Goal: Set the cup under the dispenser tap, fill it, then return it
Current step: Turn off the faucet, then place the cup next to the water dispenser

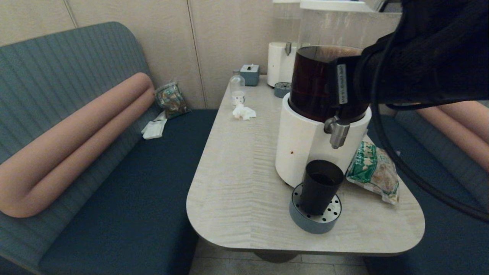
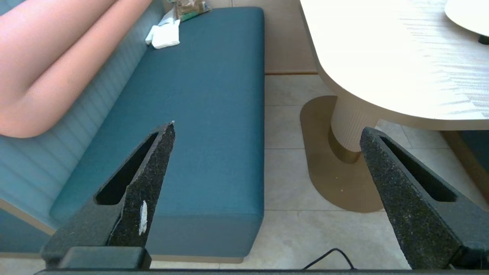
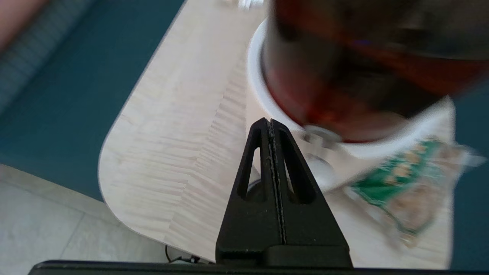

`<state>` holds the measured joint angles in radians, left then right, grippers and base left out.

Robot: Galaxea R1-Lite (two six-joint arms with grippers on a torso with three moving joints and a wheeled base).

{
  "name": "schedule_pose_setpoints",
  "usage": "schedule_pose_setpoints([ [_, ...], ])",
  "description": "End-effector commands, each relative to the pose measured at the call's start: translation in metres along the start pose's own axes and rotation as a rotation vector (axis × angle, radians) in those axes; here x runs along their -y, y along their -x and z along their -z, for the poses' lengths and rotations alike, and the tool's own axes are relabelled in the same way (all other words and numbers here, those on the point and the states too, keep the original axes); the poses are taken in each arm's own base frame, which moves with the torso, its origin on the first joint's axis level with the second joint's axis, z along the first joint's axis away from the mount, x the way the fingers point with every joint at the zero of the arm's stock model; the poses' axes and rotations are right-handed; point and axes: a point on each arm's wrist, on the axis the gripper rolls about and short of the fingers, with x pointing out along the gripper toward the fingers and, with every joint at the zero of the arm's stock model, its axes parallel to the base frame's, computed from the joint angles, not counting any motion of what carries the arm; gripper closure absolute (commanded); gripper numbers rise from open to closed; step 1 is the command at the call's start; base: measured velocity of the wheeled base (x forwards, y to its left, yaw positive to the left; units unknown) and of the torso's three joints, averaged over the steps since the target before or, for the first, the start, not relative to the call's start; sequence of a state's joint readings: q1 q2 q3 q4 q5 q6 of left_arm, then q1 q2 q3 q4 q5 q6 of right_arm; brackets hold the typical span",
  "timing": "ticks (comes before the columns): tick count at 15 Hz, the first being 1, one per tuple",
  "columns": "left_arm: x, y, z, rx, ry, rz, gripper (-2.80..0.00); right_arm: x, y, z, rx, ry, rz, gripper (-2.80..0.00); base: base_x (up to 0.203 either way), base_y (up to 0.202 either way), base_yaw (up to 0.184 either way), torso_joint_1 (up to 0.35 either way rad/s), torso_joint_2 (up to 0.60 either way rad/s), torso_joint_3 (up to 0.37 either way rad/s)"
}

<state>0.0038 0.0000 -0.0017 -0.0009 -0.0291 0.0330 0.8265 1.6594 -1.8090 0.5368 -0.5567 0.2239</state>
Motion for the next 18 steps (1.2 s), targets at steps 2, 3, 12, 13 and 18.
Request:
schedule_pose_setpoints([
  [2,0.000,0.000,0.000,-0.001,0.001,-0.001,-2.80,0.052,0.081,-0.010,0.131,-0.061,0.020,0.00,0.000,0.000,0.000,0.000,0.00,0.000],
  [3,0.000,0.000,0.000,-0.001,-0.002,0.001,-2.80,0.070,0.101,-0.006,0.163,-0.066,0.062,0.00,0.000,0.000,0.000,0.000,0.00,0.000],
  [12,0.000,0.000,0.001,-0.007,0.006,0.000,-2.80,0.164,0.263,0.140,0.444,-0.193,0.741,0.00,0.000,0.000,0.000,0.000,0.00,0.000],
  [13,0.000,0.000,0.001,-0.007,0.006,0.000,-2.80,0.159,0.274,0.160,0.486,-0.177,0.786,0.00,0.000,0.000,0.000,0.000,0.00,0.000],
  [18,0.000,0.000,0.001,-0.006,0.009,-0.001,-2.80,0.151,0.271,0.197,0.567,-0.170,0.836,0.00,0.000,0.000,0.000,0.000,0.00,0.000],
])
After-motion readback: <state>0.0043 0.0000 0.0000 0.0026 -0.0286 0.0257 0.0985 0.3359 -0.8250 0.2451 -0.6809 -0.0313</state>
